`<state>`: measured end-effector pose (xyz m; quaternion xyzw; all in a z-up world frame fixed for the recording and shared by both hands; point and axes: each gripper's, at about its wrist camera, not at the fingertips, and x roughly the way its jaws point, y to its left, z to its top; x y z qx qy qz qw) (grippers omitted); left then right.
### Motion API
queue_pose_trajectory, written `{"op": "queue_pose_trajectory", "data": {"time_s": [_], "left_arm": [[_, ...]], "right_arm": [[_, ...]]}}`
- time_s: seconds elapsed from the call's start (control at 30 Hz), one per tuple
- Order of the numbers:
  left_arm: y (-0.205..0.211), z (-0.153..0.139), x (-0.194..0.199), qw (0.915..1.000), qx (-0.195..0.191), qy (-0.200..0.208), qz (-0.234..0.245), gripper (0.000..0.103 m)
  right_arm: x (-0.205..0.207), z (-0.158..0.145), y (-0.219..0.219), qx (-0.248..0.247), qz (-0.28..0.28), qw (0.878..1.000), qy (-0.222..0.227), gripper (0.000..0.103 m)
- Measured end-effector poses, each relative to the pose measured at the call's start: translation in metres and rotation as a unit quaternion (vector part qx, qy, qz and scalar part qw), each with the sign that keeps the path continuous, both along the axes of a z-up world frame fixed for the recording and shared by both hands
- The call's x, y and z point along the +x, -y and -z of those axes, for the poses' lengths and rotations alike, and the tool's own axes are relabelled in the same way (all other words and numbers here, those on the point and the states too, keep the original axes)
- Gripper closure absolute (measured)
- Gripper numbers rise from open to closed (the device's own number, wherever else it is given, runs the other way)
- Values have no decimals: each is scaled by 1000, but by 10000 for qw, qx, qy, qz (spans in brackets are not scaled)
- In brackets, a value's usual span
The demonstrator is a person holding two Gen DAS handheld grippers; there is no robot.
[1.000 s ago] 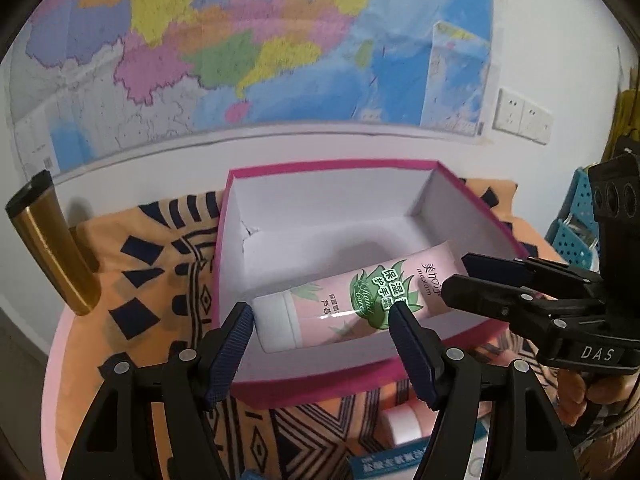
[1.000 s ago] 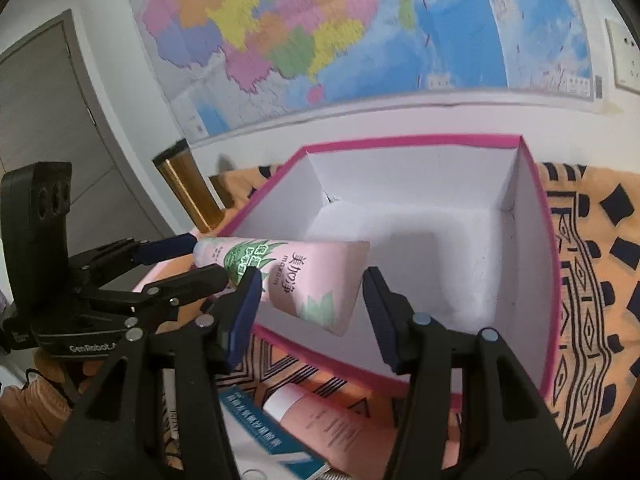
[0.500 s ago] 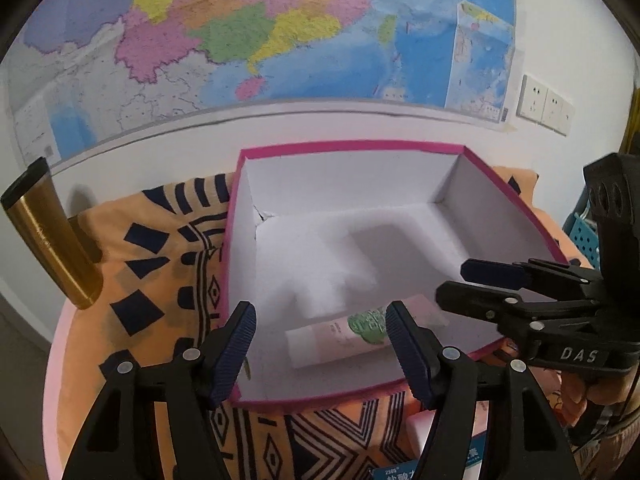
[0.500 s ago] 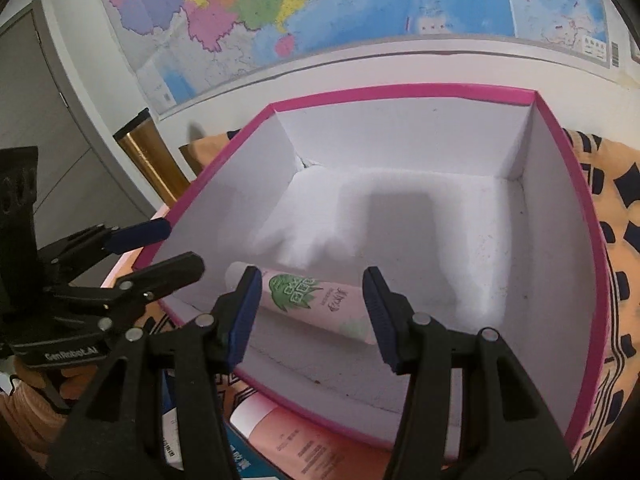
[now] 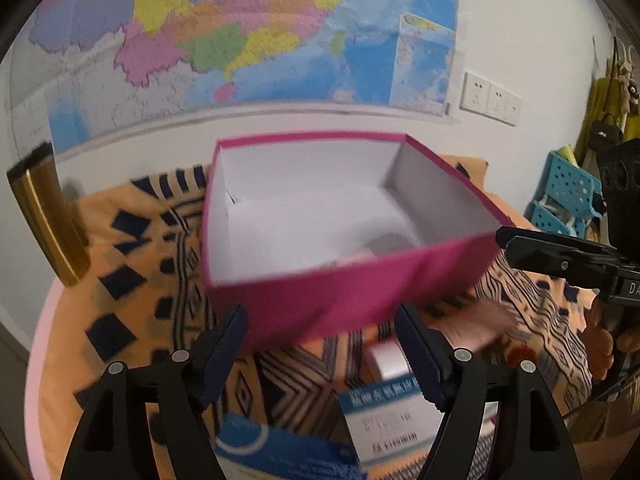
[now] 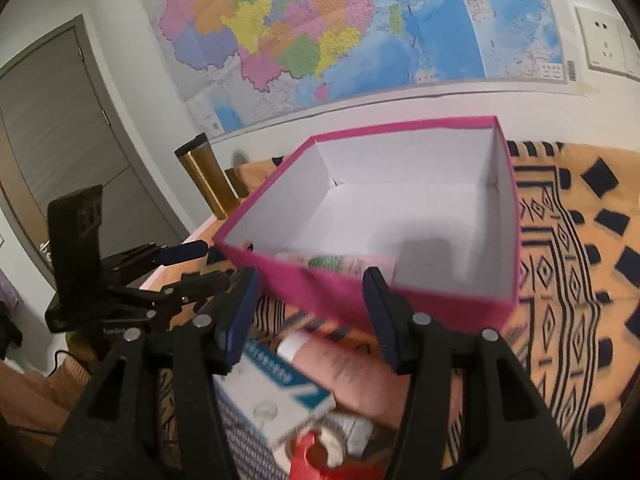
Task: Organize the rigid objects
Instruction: 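Move the right gripper down and grasp the red corkscrew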
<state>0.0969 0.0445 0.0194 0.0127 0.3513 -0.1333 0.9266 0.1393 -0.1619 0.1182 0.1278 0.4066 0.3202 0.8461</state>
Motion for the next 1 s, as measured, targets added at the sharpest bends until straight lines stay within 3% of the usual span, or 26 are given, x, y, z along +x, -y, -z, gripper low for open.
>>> {"op": "queue_pose_trajectory", "data": {"time_s": [0.47, 0.73, 1.0], "left_arm": [[17, 30, -28, 9988, 15, -405, 270, 26], [32, 31, -39, 9980, -61, -401, 477, 26], [44, 33, -48, 9966, -59, -408, 719, 26]], "right_arm": [[-60, 44, 42, -270, 561, 9946, -825, 47], [-88, 55, 61, -98, 889, 9893, -1152, 47], [-109, 71, 63, 139, 853, 9838, -1571, 47]]}}
